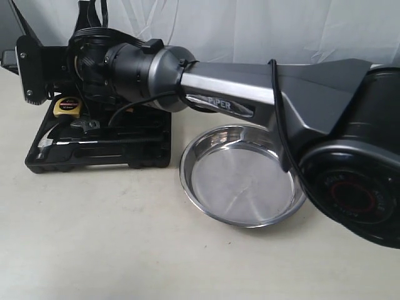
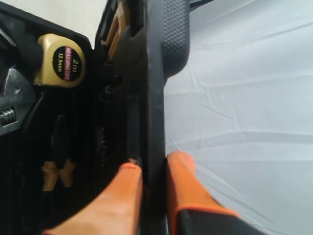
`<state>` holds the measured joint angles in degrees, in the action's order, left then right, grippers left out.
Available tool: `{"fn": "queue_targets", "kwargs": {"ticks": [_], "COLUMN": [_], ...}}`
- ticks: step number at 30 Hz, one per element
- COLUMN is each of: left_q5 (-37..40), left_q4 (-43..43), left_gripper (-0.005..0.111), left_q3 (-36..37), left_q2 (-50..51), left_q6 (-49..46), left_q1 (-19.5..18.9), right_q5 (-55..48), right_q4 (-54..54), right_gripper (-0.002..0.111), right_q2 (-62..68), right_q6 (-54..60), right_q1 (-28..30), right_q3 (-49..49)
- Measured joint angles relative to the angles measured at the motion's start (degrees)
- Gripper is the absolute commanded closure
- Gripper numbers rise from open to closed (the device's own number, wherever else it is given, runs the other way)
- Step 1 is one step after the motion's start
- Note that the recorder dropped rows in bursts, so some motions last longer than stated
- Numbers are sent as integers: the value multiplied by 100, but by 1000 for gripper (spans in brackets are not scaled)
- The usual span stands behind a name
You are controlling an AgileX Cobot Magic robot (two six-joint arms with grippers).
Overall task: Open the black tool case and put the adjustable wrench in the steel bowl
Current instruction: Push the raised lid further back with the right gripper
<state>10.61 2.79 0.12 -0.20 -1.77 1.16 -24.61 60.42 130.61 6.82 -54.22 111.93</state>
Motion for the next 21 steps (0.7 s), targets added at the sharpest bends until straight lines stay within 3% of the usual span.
{"fn": "queue_targets", "kwargs": {"ticks": [21], "left_q5": [0], "left_q4": [0], "left_gripper": [106], "left_q3": [0], "left_q2": [0], "left_q6": [0], "left_q1": [0], "right_q5": [-70], "right_q4": [548], "right_gripper": [109], "right_q2": [-1], "right_q6": [-531], "right_q1": [-24], "right_q3": [-10]}}
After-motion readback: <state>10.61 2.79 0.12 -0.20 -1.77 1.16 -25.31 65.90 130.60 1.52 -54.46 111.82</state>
